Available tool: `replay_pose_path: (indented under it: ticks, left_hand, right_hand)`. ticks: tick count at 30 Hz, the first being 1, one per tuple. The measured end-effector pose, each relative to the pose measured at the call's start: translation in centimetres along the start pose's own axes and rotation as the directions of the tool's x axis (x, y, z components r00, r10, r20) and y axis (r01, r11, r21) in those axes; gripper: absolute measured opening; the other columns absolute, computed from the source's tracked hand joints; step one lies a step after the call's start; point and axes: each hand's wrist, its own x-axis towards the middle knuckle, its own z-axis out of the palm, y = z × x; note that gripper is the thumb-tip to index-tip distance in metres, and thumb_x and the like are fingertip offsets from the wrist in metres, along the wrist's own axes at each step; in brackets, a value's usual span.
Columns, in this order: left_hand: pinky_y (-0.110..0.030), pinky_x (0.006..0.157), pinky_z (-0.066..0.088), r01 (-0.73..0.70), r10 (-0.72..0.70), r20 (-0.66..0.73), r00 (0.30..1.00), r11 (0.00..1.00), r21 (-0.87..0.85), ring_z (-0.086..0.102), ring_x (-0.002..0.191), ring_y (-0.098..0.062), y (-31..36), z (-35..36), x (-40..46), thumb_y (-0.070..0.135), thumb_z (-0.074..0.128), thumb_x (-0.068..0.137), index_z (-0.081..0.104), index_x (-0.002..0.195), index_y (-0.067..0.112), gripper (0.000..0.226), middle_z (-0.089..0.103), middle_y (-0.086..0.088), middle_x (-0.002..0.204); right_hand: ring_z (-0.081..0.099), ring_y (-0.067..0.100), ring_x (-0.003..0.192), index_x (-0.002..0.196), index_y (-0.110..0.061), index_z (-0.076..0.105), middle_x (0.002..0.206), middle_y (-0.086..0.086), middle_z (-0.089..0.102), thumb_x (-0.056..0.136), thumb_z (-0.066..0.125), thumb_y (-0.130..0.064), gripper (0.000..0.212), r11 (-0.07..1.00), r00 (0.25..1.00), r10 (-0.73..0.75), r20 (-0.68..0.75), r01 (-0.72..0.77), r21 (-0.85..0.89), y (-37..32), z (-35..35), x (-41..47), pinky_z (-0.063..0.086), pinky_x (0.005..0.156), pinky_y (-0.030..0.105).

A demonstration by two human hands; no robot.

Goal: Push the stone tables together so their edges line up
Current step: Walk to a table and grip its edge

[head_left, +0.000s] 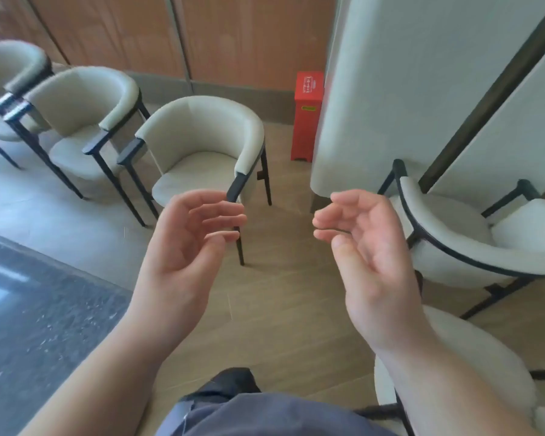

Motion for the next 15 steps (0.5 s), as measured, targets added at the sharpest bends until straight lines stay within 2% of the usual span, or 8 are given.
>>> replay_pose_path:
  ticks: [8, 15]
  left_hand:
    - [-0.043, 0.097, 0.055, 0.004, 0.007, -0.205, 0.979, 0.999, 0.053, 0.066, 0.115, -0.031, -4.8, -5.8, 8.6, -0.007, 0.044, 0.092, 0.051, 0.127, 0.009, 0.039, 0.069, -0.008, 0.117]
    - [-0.04, 0.096, 0.054, 0.003, 0.009, -0.279, 0.96, 0.999, 0.044, 0.066, 0.116, -0.03, -8.9, -10.8, 19.7, -0.008, 0.041, 0.09, 0.05, 0.127, 0.005, 0.041, 0.069, -0.008, 0.116]
  right_hand:
    - [0.06, 0.027, 0.112, 0.124, -0.012, 0.052, 0.109, 0.006, 0.061, 0.09, 0.042, 0.004, 0.039, 1.0, 0.977, 0.011, 0.213, -0.01, -0.005, 4.5, 6.8, 12.3, 0.051, 0.098, 0.046]
    - [0.06, 0.027, 0.112, 0.123, -0.013, 0.054, 0.109, 0.004, 0.062, 0.09, 0.044, 0.005, 0.038, 0.998, 0.936, 0.01, 0.351, 0.011, -0.058, 7.7, 14.7, 24.8, 0.052, 0.096, 0.045]
